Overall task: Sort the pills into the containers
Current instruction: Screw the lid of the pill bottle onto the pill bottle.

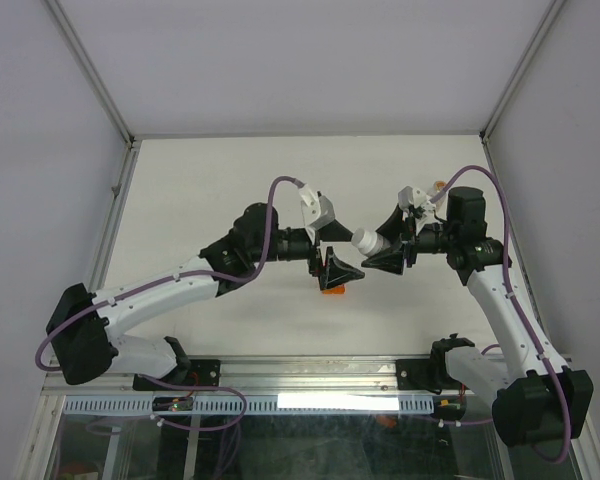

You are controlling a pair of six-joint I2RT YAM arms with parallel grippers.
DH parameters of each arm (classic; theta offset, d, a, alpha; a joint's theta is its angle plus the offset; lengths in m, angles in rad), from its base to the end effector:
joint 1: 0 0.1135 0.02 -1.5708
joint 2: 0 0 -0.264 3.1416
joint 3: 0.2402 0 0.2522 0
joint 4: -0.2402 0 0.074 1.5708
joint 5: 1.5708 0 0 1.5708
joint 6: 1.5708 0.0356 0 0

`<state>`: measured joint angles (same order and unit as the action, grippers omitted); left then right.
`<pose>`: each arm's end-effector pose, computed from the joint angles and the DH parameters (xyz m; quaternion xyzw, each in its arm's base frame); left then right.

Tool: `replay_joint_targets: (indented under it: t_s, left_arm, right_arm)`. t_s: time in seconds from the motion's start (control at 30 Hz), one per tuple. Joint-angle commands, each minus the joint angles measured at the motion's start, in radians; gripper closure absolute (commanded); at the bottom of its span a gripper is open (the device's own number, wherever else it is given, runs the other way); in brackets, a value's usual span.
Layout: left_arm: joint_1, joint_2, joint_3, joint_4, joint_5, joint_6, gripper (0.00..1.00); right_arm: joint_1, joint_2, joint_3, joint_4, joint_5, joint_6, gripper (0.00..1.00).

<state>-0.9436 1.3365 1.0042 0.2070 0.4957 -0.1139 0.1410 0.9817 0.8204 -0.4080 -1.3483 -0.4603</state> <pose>0.1708 -0.2644 0.3339 0.4416 0.6000 -0.4823 0.4609 0.1869 0.0616 0.3088 -0.4892 0.5658 0.4810 0.4573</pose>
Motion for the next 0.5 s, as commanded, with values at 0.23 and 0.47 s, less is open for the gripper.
replay_joint_targets:
  t_s: [0.23,0.47]
  left_arm:
    - [0.018,-0.223,-0.165,0.218,-0.152,-0.13,0.01]
    - [0.023,-0.228,-0.2,0.233,-0.166,-0.195,0.01]
  right_arm:
    - [0.0,-0.006,0.024,0.04,-0.011,0.006,1.0]
    - [-0.001,-0.006,0.023,0.039,-0.012,0.006,1.0]
